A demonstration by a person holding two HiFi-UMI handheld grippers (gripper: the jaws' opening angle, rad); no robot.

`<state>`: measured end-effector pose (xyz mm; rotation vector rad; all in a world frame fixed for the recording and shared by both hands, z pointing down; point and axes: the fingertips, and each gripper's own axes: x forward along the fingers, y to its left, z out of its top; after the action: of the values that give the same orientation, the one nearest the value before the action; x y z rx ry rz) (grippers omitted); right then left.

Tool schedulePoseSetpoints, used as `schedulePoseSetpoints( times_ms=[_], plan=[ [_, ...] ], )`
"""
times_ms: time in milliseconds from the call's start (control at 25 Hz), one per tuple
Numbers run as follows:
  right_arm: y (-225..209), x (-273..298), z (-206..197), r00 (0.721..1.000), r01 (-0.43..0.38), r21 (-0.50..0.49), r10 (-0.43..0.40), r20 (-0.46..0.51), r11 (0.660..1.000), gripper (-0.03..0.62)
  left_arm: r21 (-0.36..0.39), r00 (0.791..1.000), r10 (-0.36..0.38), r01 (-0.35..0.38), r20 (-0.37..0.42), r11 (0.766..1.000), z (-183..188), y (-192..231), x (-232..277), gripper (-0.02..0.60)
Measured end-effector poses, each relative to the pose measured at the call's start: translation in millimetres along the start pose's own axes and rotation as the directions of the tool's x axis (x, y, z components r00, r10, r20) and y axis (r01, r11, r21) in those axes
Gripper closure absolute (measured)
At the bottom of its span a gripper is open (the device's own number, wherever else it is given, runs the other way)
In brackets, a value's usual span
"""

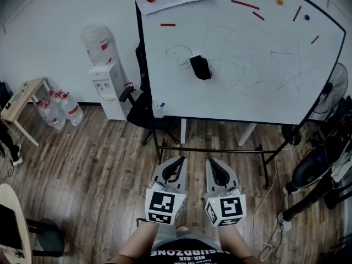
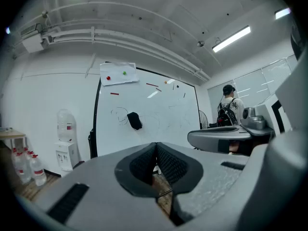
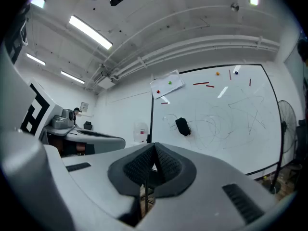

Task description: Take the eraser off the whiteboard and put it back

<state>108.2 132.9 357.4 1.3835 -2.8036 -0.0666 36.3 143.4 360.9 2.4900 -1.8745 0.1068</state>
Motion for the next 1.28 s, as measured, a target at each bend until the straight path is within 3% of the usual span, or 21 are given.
schedulePoseSetpoints(
  times_ms=[640,960,1280],
  plan=[
    [-32,65,13,0.999,0.014,-0.010,-0.014,0.043,1.000,0.592,0.008,0.999,-0.048,0.048,0.023,0.999,12,37,71,0.574],
    [-55,115,41,0.994,0.015,-0.041,-0.010,0.112,0.999,0.407,0.039,0.998,-0.060,0.059,0.008,0.997,9,68,122,0.574],
    [-74,167,54,0.989,0.068,-0.103,-0.053,0.139,0.992,0.350,0.039,0.997,-0.072,0.072,-0.006,0.997,4,106,166,0.574]
  ],
)
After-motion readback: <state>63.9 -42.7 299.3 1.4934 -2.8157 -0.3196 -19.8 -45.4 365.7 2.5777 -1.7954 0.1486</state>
